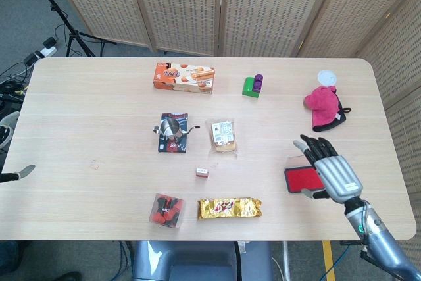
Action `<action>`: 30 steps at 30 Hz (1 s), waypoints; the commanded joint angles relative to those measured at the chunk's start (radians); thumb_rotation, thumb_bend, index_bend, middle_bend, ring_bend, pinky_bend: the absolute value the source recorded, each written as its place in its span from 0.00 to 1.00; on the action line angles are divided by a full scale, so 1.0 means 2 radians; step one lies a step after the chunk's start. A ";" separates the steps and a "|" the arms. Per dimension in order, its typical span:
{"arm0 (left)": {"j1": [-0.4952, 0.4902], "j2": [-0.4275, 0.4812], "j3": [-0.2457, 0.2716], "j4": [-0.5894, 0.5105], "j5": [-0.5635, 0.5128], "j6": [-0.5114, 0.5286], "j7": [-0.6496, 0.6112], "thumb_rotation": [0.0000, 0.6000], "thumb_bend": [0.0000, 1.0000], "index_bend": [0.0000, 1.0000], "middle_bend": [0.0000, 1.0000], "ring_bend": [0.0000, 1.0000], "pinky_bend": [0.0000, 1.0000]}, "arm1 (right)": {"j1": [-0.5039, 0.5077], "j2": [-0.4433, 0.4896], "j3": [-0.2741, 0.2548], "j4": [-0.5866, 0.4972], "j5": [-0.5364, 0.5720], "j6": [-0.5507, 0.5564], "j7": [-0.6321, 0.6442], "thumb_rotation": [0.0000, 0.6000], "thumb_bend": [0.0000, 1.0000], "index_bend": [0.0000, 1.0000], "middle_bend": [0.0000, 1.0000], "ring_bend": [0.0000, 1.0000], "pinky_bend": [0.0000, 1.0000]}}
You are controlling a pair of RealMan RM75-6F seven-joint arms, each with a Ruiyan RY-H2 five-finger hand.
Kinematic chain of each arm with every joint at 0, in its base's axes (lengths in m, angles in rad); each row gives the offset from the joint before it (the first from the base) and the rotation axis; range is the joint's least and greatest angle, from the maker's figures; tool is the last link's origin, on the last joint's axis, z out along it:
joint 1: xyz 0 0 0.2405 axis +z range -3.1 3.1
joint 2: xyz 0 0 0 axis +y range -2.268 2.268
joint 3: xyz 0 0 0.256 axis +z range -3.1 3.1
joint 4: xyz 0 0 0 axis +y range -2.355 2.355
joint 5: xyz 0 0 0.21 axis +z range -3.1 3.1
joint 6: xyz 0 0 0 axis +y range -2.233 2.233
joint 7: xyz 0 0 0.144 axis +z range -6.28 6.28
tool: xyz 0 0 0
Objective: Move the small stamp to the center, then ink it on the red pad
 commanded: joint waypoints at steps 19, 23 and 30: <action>-0.007 0.010 0.003 0.014 -0.012 -0.015 -0.030 1.00 0.16 0.00 0.00 0.00 0.00 | 0.253 -0.190 0.039 -0.034 0.414 0.014 -0.381 1.00 0.00 0.00 0.92 1.00 1.00; -0.010 0.011 0.003 0.015 -0.013 -0.020 -0.034 1.00 0.16 0.00 0.00 0.00 0.00 | 0.279 -0.217 0.046 -0.032 0.469 0.034 -0.398 1.00 0.00 0.09 0.93 1.00 1.00; -0.012 0.014 0.003 0.019 -0.017 -0.026 -0.047 1.00 0.16 0.00 0.00 0.00 0.00 | 0.318 -0.280 0.056 0.004 0.527 0.069 -0.413 1.00 0.00 0.32 0.95 1.00 1.00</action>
